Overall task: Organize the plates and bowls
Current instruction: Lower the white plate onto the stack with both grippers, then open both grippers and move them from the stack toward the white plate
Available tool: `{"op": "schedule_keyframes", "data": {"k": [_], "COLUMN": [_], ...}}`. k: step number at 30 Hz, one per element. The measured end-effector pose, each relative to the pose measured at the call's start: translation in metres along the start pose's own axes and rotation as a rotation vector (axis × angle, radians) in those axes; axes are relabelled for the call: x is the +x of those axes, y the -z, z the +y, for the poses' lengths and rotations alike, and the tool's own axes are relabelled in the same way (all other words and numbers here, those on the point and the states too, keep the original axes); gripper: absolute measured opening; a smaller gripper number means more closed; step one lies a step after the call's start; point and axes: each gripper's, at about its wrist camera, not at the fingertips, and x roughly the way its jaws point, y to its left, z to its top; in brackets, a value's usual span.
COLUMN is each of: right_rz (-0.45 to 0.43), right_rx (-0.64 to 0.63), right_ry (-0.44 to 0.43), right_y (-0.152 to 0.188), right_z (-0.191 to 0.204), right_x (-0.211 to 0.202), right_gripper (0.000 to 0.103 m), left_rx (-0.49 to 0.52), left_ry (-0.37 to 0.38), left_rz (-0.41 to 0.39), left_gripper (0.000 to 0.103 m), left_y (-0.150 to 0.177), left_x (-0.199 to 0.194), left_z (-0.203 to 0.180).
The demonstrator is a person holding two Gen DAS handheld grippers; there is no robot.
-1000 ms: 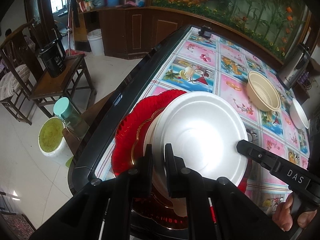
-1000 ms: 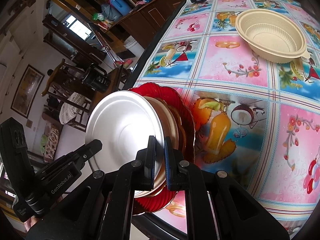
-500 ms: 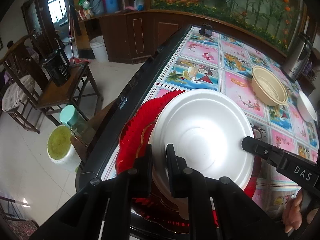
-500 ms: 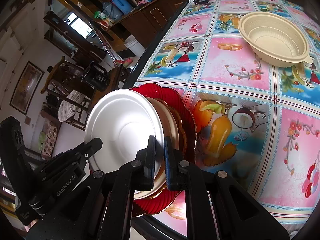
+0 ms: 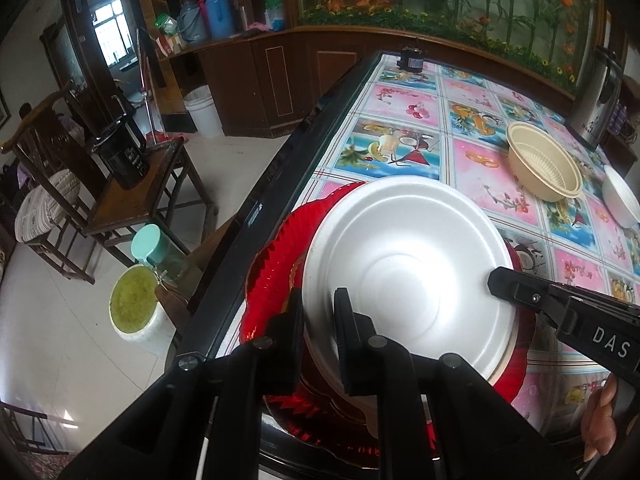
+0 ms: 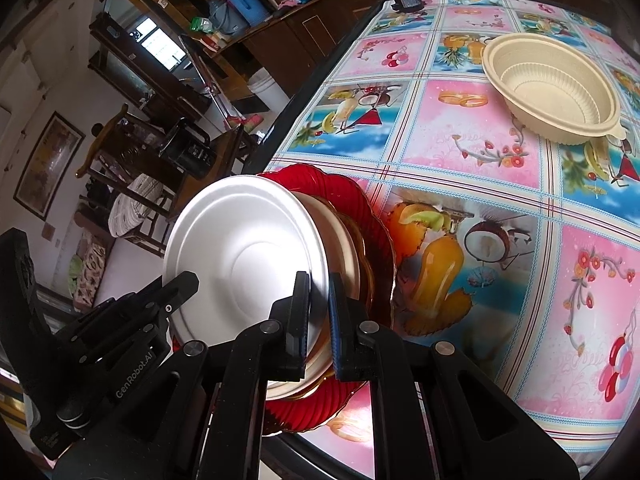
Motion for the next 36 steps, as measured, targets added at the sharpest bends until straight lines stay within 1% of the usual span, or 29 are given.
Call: {"op": "schedule_keyframes", "data": {"k": [3,7,9,11,13,15,18,19,21,25,26,31,33,36], "right_rz": [0.005,-0.005,-0.022,-0.052,-0.081,-0.110,-0.162,-0.177,-0.193,-0.222,-0.238,-0.308,-0.330,-0.365], "right_rx": [-0.006,-0.033,-0.035,-0.025,-0.001,0.017,0.043,0.055,0.077,0.123,0.131,0.125,0.126,0.158], "right_ry": [-0.012,-0.002,-0.018,-0.037,-0.054,-0.064,-0.053,-0.036,-0.001,0.058,0.080,0.165,0.177,0.152], "right_y": [0.000,0.001,0.001,0.001,0.001,0.000,0.002,0.004,0.008,0.019,0.024,0.038,0.039,0.044], "right_z": [0.000,0.003,0.001,-0.008,-0.019,-0.030,-0.055,-0.067,-0.088,-0.126,-0.138,-0.172,-0.182,-0.200], "right_x": [0.000,-0.003,-0.006,-0.014,-0.022,-0.031,-0.047,-0.052,-0.058,-0.068,-0.073,-0.094,-0.101,-0.117], "right_gripper": [0.009,0.011,0.011,0.011,0.012,0.012,0.012,0.012,0.017,0.018,0.018,0.018,0.018,0.018], "left_rx": [0.015,0.017,0.016,0.007,-0.004,-0.027,-0.058,-0.064,-0.069,-0.036,-0.006,0.155,0.208,0.282], "left_ry": [-0.031,-0.048,-0.067,-0.087,-0.107,-0.139,-0.157,-0.150,-0.113,-0.018,0.019,0.110,0.142,0.178], "left_rz": [-0.023,-0.041,-0.058,-0.083,-0.107,-0.141,-0.187,-0.198,-0.221,-0.235,-0.229,-0.182,-0.150,-0.108], "left_gripper": [0.018,0.020,0.022,0.030,0.050,0.059,0.060,0.061,0.064,0.072,0.072,0.073,0.073,0.073], "left_y": [0.000,-0.002,-0.002,-0.002,-0.001,0.000,0.002,0.002,0.003,0.008,0.010,0.020,0.027,0.035], "left_x": [-0.003,-0.006,-0.010,-0.016,-0.021,-0.029,-0.041,-0.044,-0.052,-0.059,-0.059,-0.049,-0.044,-0.036], "left_z": [-0.001,0.000,0.002,0.005,0.009,0.015,0.020,0.019,0.014,-0.014,-0.028,-0.098,-0.123,-0.159]}}
